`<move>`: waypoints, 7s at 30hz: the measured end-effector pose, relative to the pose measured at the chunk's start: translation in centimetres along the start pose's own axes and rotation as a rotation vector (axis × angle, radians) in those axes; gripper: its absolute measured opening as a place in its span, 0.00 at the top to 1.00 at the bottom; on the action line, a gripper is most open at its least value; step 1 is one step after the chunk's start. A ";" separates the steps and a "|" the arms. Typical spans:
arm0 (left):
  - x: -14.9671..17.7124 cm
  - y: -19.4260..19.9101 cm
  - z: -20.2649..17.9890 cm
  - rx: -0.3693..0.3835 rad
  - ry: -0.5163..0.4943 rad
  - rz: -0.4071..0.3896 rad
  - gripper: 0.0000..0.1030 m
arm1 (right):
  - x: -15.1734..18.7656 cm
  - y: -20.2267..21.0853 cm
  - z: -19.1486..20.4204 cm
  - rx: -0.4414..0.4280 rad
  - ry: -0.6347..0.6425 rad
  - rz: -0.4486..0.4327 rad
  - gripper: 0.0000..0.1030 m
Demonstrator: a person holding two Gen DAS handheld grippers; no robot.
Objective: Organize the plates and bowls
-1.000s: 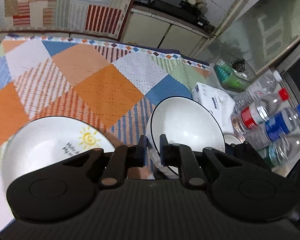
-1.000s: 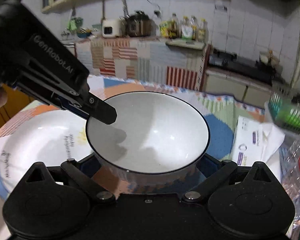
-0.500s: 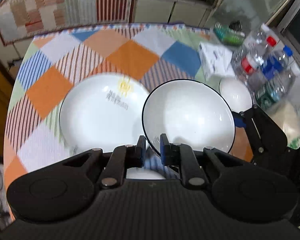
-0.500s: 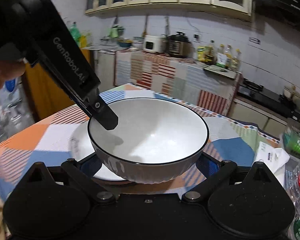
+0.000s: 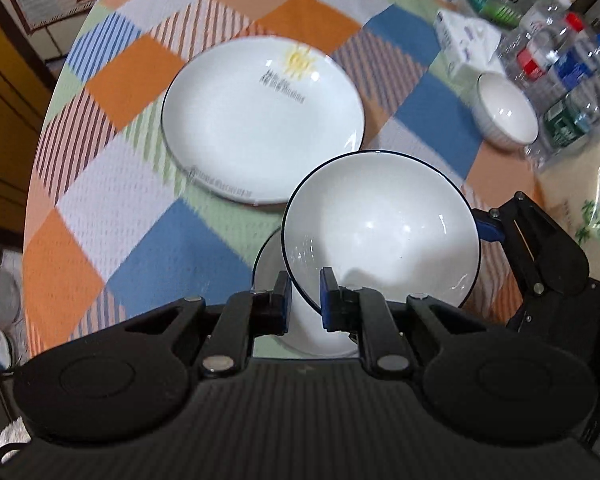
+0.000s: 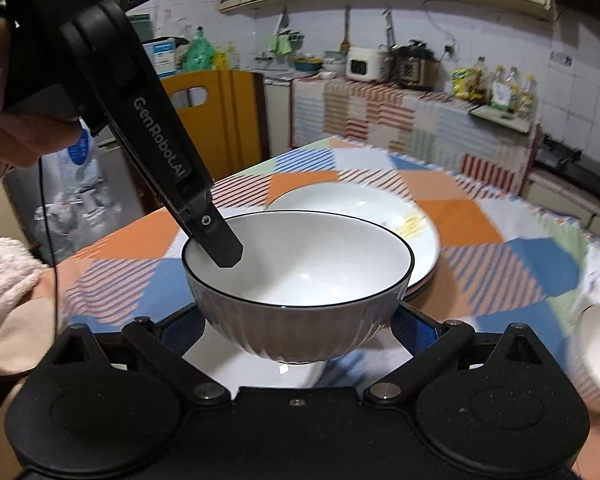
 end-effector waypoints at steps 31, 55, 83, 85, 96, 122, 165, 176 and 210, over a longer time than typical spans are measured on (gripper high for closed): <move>3.2 -4.9 -0.4 -0.165 -0.132 0.055 0.81 | 2.6 -2.2 2.9 -0.042 0.097 0.146 0.03; -3.0 -1.2 -5.4 0.067 -0.114 -0.090 0.59 | 4.8 7.0 -9.3 0.426 -0.330 -0.187 0.02; -14.1 -12.5 -17.8 0.308 -0.165 -0.274 0.49 | 8.9 -1.3 -21.1 0.769 -0.615 -0.019 0.02; -14.7 -14.1 -18.5 0.278 -0.167 -0.259 0.49 | 9.0 -1.3 -21.2 0.779 -0.618 -0.018 0.02; -15.8 -16.2 -19.7 0.365 -0.176 -0.229 0.88 | 8.8 -2.3 -22.4 0.799 -0.586 0.006 0.02; -12.3 -7.0 -14.5 0.212 -0.129 -0.185 0.93 | 4.7 0.2 -16.2 0.658 -0.317 -0.083 0.02; 2.2 1.1 1.2 0.011 0.058 -0.101 0.91 | 0.5 0.5 3.0 0.104 -0.153 0.024 0.02; 2.7 -2.0 1.4 -0.096 0.029 -0.036 0.91 | 1.3 -0.9 4.6 0.108 -0.060 0.097 0.03; 6.6 -7.1 6.0 0.264 0.345 -0.128 0.45 | 5.4 -6.5 3.1 -0.094 0.049 0.223 0.02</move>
Point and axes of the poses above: each gripper's, at about its wrist camera, not at the fingertips, and y roughly against the way its jaws point, z to its left, x to its underside, the point moved 4 cm from there along -y, roughly the way its jaws point, and after that the axes turned 1 degree about -x, right-handed, at the moved point
